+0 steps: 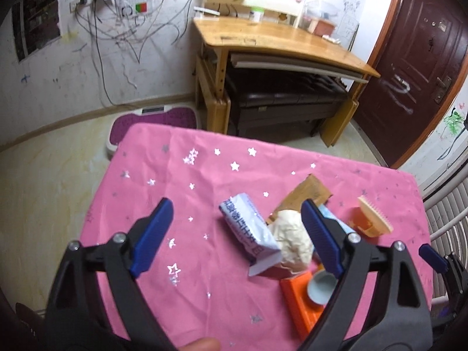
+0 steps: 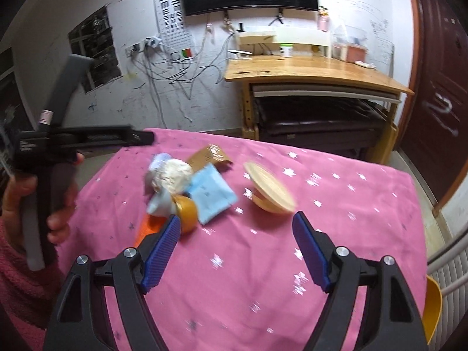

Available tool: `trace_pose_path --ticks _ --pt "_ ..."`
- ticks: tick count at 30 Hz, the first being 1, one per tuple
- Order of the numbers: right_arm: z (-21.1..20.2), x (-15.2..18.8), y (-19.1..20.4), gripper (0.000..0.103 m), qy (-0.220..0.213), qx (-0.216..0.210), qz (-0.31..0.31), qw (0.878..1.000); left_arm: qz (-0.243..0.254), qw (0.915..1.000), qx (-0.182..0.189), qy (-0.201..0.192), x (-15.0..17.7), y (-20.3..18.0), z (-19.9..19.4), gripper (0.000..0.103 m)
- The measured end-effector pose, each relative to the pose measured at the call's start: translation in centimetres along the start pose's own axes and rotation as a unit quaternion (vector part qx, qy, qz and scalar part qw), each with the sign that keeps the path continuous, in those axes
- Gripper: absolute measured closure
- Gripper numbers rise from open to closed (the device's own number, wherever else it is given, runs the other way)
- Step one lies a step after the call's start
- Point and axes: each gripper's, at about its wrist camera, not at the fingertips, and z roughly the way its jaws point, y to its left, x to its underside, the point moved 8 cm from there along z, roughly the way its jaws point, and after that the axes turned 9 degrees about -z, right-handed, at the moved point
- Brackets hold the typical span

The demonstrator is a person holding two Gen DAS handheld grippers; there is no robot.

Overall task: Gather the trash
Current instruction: 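Grasp the blue-white tube with the left gripper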

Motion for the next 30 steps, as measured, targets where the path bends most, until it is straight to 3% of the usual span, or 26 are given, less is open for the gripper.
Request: trace_pose_path --ticks 8,12,16,30 --pt "2.1 -3.1 3.2 0.030 0.007 -0.010 -0.038 0.999 0.001 0.9990 0.004 0.045 0.9 0.6 2.5 0.048" --pt "3.5 -4.1 4.9 0.030 0.015 -0.022 -0.053 0.998 -0.007 0.9974 0.022 0.069 1.7 1.0 3.4 0.072" --pt "5.5 -4.8 6.5 0.030 0.032 -0.034 -0.066 0.997 -0.020 0.9976 0.031 0.059 1.8 1.9 2.8 0.079" --pt "12.1 -5.7 8.2 0.030 0.091 -0.050 -0.073 0.992 -0.054 0.9983 0.018 -0.002 1.0 6.6 -1.6 0.080"
